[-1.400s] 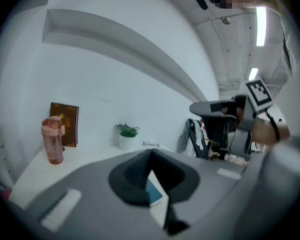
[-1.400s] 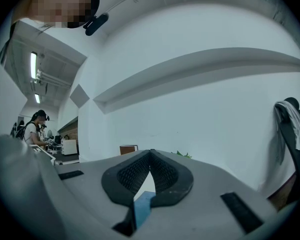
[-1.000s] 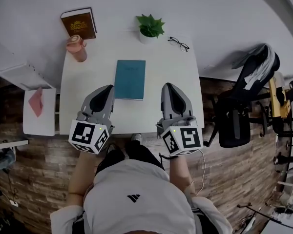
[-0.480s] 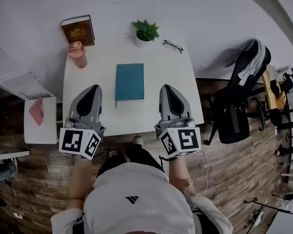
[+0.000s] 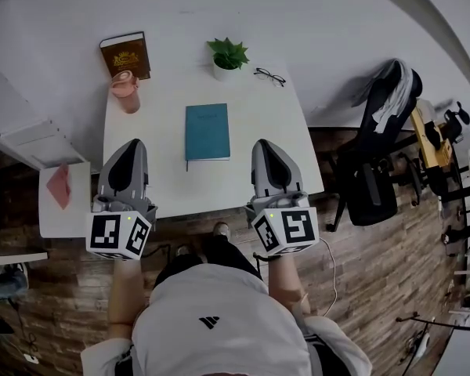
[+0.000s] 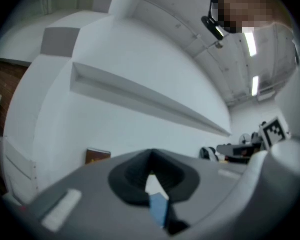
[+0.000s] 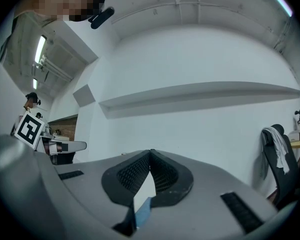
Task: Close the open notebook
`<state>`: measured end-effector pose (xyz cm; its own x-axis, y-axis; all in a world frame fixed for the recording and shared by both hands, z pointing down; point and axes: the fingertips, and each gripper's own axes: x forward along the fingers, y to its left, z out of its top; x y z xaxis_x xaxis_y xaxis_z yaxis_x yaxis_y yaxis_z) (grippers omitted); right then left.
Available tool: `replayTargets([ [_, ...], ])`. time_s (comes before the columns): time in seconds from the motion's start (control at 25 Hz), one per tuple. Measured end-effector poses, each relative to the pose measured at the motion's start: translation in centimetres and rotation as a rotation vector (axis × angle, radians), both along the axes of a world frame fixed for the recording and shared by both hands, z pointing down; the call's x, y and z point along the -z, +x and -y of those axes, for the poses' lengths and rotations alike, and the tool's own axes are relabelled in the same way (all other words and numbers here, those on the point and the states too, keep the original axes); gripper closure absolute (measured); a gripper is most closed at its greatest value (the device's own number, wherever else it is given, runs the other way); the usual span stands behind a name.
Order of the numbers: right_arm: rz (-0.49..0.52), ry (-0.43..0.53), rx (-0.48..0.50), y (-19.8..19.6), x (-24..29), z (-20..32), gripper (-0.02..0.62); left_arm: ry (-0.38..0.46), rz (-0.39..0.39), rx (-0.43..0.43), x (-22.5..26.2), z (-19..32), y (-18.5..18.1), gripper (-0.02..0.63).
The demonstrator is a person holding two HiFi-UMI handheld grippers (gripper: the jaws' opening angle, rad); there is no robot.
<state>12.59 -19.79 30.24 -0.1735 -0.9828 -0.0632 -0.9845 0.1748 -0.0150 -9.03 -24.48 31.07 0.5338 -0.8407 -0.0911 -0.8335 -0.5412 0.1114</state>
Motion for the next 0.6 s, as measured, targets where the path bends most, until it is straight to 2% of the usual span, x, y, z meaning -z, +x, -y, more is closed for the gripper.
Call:
replayTargets([
  [0.6,-0.002,0.012,-0.044,-0.8,0.4,-4.4,0.598,0.028,-0.014,0.049,1.0,-3.1,-2.3,0.597],
])
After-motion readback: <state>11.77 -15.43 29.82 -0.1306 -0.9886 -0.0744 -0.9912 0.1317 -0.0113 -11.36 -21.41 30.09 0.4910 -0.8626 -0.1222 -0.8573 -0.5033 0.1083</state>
